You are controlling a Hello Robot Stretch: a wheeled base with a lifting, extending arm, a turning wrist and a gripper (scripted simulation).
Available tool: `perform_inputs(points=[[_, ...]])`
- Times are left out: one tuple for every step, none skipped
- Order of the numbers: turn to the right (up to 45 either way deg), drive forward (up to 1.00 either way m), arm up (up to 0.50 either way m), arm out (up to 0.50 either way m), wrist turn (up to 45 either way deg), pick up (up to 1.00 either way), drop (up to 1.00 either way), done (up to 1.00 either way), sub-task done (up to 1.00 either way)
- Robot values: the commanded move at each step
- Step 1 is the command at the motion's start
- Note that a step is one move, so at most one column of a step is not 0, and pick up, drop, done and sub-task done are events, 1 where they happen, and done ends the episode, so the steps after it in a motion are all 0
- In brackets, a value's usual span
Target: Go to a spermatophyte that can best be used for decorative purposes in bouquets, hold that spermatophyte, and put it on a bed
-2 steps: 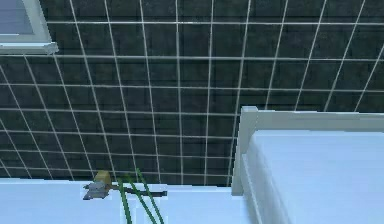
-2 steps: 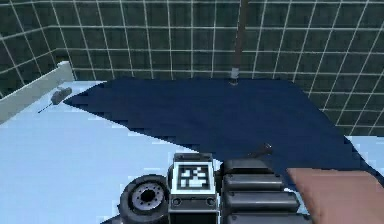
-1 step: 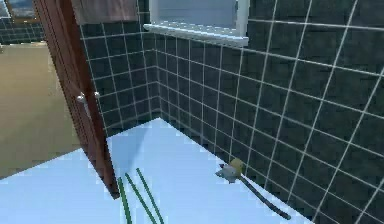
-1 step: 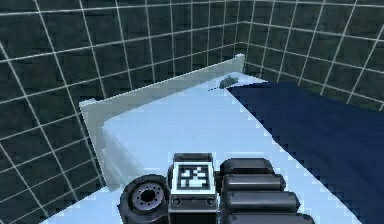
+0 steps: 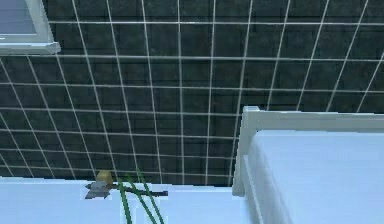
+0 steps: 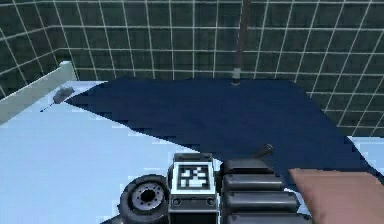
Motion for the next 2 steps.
perform_inputs(points=[[45.0,0.0,0.0,0.0,0.0,0.0,0.0,0.0,0.0],[-45.0,0.0,0.0,0.0,0.0,0.0,0.0,0.0,0.0]])
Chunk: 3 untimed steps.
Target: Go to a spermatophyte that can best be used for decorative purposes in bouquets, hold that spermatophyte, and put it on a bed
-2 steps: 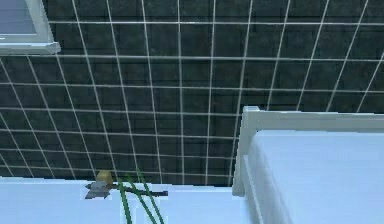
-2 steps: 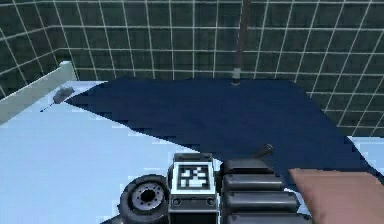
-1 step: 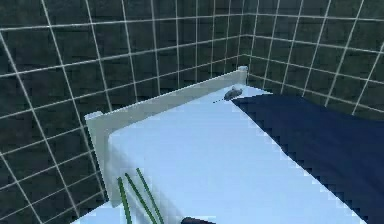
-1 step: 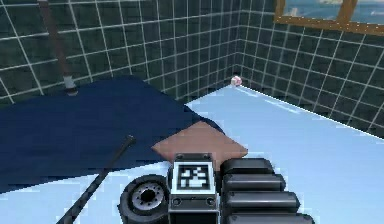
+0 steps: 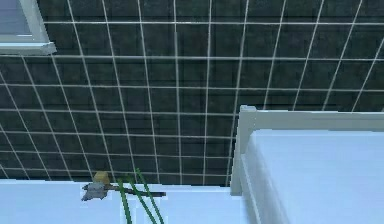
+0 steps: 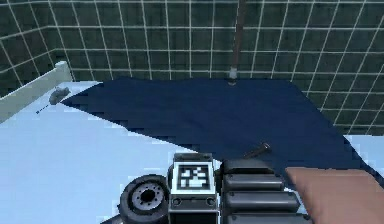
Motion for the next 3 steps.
perform_inputs(points=[[-39.0,0.0,0.0,0.0,0.0,0.0,0.0,0.0,0.0],[45.0,0.0,0.0,0.0,0.0,0.0,0.0,0.0,0.0],[27.0,0.0,0.0,0.0,0.0,0.0,0.0,0.0,0.0]])
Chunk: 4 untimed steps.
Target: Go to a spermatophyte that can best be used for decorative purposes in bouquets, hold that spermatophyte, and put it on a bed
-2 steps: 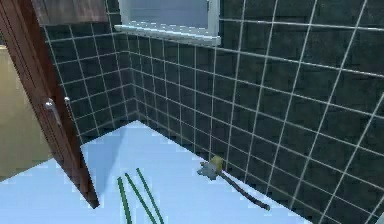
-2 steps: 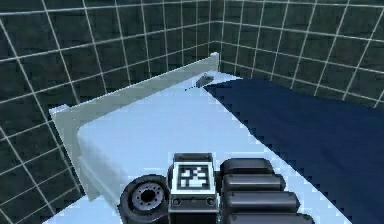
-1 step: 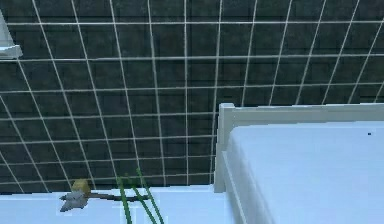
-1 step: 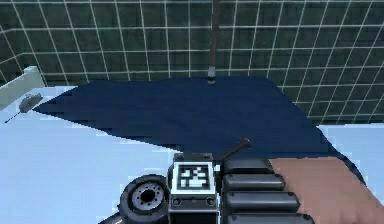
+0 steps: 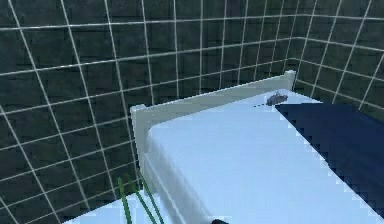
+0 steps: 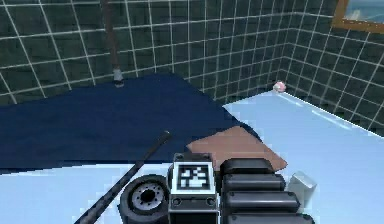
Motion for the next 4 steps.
perform_inputs(points=[[-45.0,0.0,0.0,0.0,0.0,0.0,0.0,0.0,0.0],[-27.0,0.0,0.0,0.0,0.0,0.0,0.0,0.0,0.0],[45.0,0.0,0.0,0.0,0.0,0.0,0.0,0.0,0.0],[36.0,0.0,0.0,0.0,0.0,0.0,0.0,0.0,0.0]])
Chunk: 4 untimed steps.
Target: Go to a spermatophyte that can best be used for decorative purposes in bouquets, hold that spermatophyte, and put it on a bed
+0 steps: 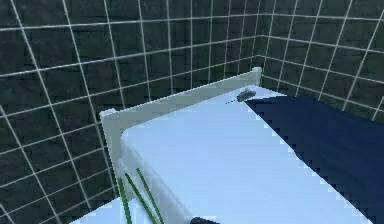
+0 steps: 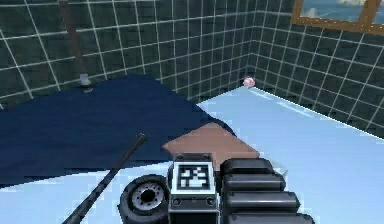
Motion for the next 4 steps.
perform_inputs(points=[[0.0,0.05,0.0,0.0,0.0,0.0,0.0,0.0,0.0],[-45.0,0.0,0.0,0.0,0.0,0.0,0.0,0.0,0.0],[-36.0,0.0,0.0,0.0,0.0,0.0,0.0,0.0,0.0],[45.0,0.0,0.0,0.0,0.0,0.0,0.0,0.0,0.0]])
